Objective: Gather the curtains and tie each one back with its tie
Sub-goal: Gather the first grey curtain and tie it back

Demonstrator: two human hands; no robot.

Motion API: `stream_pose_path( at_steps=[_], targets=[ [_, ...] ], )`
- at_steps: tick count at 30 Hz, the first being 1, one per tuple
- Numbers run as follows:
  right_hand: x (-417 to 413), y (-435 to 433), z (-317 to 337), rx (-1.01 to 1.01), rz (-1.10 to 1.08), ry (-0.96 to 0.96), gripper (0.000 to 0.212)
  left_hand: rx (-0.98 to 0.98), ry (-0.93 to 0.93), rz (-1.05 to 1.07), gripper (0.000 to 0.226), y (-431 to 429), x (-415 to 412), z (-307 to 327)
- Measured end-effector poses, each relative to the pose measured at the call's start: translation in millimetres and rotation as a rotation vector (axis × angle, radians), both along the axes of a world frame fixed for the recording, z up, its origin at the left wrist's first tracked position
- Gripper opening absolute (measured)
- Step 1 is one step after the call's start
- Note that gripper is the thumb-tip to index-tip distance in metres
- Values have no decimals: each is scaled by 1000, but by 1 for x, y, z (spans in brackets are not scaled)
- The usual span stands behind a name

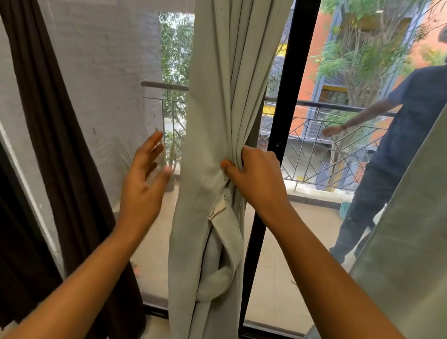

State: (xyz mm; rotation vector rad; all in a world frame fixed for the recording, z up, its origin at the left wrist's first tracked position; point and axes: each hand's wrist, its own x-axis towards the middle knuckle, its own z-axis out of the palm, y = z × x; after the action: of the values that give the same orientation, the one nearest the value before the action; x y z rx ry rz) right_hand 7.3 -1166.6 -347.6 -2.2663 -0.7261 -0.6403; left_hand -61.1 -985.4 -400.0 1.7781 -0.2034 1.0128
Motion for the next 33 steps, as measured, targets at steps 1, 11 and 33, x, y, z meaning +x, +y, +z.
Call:
stream_pose_path(
  at_steps=[1,11,33],
  targets=[
    [-2,1,-2,7,-19,-45,22,-85,78,-45,48,-3,6,17],
    [-20,4,-18,-16,-79,-203,6,497,494,-49,59,-55,37,89],
    [-16,-19,-49,367,148,66,45,486,176,267,39,-59,65,69]
  ],
)
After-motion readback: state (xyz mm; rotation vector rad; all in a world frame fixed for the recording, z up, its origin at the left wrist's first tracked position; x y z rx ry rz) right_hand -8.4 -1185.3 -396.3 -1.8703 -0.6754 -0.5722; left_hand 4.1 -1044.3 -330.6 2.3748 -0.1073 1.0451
